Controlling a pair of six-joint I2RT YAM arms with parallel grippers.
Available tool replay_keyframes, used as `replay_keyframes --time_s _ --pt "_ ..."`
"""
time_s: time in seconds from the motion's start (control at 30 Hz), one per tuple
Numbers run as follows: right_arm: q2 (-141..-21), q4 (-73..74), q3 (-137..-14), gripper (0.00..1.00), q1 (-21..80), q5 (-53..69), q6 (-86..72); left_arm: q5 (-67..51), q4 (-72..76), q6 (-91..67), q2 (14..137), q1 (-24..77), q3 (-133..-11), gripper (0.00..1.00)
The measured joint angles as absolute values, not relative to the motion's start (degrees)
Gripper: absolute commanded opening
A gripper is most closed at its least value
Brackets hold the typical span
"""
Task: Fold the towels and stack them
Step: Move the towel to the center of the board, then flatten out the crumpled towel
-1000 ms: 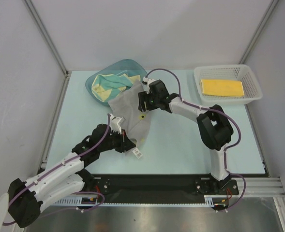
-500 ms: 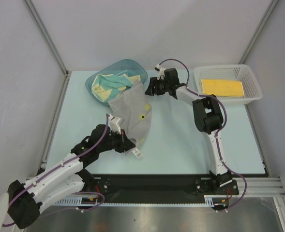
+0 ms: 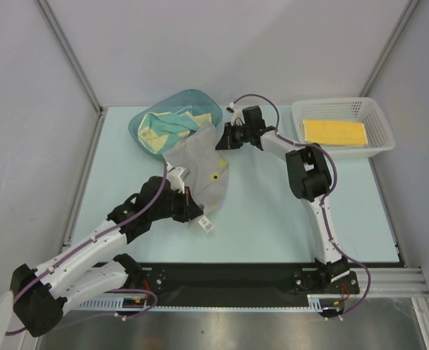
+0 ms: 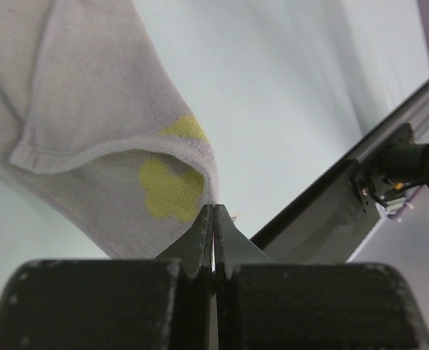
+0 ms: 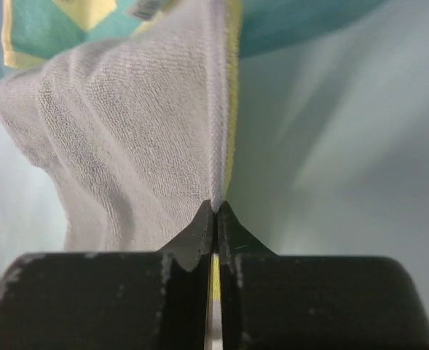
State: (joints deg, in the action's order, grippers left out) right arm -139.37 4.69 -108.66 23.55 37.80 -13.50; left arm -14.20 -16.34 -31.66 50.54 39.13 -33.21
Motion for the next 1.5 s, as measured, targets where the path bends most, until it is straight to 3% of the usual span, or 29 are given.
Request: replay_keyframes --time_s 0.27,0.43,0.53,0.6,0.63,0.67,0.7,0.8,0.87,1.0,1.23,1.5 --pt "-121.6 15.8 -93.7 0.0 21.3 33.8 -16.9 -7.7 -29.7 -26.9 53.9 39.4 -50.0 0.0" --pt "-109.3 15.5 -75.7 0.0 19.8 32.2 -17.2 -9.2 -30.0 -27.7 53.2 43.2 -46.6 0.0" --pt "-105.6 16.9 -65.0 0.05 19.7 31.2 -17.2 -11.3 -29.3 -29.9 52.8 46.8 -40.9 0.0" --pt "-103.8 19.4 -60.5 0.15 20.1 29.8 -17.1 -12.7 -28.0 -31.7 52.7 49.6 -37.6 0.03" --pt "-102.5 20.6 -58.6 0.2 20.3 28.8 -16.9 -14.0 -27.0 -32.9 52.7 51.3 -35.7 0.1" --pt "-100.8 22.1 -57.2 0.32 20.4 27.9 -16.8 -15.5 -25.3 -34.2 52.6 52.5 -33.9 0.15" --pt "-99.0 23.6 -56.2 0.36 20.5 26.9 -16.8 -16.8 -23.9 -35.1 52.4 53.1 -32.3 0.34" --pt "-93.1 26.9 -55.6 0.47 20.1 23.4 -16.4 -20.0 -20.6 -38.8 51.4 53.8 -28.2 0.67" --pt "-89.5 27.5 -56.1 0.52 19.1 21.8 -16.4 -19.7 -20.8 -39.7 51.5 53.6 -28.3 0.71" --pt "-88.9 26.5 -60.0 0.52 17.0 19.4 -16.8 -15.3 -25.6 -37.2 58.3 50.0 -38.9 0.69" --pt "-98.9 21.9 -65.5 0.5 16.7 14.1 -22.2 -2.5 -25.6 -28.1 83.8 35.8 -67.5 0.61" --pt "-102.1 18.6 -64.2 0.5 16.6 8.9 -28.5 -0.6 -23.3 -20.7 106.1 27.0 -79.9 0.6"
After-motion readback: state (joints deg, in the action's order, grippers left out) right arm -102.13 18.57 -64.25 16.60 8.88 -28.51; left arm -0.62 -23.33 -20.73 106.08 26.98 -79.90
